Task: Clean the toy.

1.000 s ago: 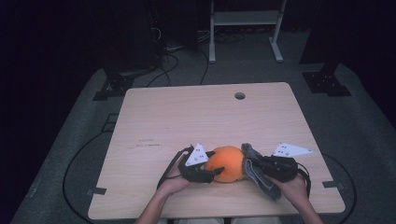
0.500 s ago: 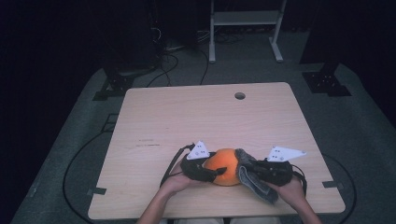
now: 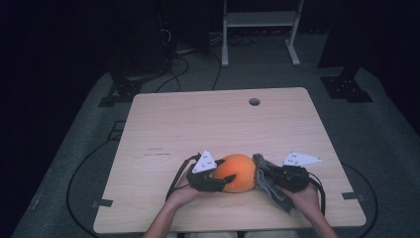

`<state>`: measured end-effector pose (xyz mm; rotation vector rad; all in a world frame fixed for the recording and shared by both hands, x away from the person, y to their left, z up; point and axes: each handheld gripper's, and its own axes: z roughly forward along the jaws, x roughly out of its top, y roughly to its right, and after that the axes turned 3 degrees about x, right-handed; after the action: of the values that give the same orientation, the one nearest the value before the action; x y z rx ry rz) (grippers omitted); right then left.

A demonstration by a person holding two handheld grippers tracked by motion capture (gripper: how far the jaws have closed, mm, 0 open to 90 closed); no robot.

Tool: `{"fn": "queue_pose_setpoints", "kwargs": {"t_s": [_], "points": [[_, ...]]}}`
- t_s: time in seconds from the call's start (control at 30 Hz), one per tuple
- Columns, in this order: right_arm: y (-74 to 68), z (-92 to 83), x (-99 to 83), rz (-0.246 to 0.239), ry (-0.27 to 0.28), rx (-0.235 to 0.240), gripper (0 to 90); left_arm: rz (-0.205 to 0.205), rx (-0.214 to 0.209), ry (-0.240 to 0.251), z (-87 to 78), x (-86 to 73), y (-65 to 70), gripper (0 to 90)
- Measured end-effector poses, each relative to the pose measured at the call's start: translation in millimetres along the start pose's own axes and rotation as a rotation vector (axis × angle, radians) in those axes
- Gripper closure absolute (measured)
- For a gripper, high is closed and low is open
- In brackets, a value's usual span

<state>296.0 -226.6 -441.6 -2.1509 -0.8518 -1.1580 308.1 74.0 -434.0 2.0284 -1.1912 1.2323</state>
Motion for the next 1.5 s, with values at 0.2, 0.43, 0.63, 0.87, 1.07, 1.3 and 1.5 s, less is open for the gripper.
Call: {"fn": "queue_pose_setpoints", "kwargs": {"t_s": [0.2,0.43,0.63,0.87,1.07,1.3,1.5], "points": [[-18.6,2.9,5.9,-0.087,0.026,0.096,80.3,-0.070,-0.016,0.018,-3.7,11.8,-5.6,14.1],[-4.9,0.5,-0.3,-0.039,-0.019,0.054,80.4,-0.046,-0.022,-0.041,4.6,4.2,-1.1,29.5],[-13.8,-16.1,16.0,-0.062,0.089,0.056,80.4,0.144,0.125,0.112,8.2,14.7,21.3,40.7],[-28.4,-0.5,15.0,-0.115,0.061,0.081,80.4,0.058,0.026,0.068,10.1,17.1,17.5,19.4],[-20.9,4.0,7.6,-0.090,0.027,0.032,80.4,0.011,0.054,-0.032,6.5,4.8,3.4,25.1],[-6.4,2.3,0.3,0.013,0.025,0.031,80.4,-0.040,0.036,-0.075,-2.4,-6.0,-13.1,26.4],[-3.1,9.4,-5.4,0.024,-0.039,0.006,80.4,-0.034,0.031,-0.067,-2.3,-5.7,-12.3,25.9]]}}
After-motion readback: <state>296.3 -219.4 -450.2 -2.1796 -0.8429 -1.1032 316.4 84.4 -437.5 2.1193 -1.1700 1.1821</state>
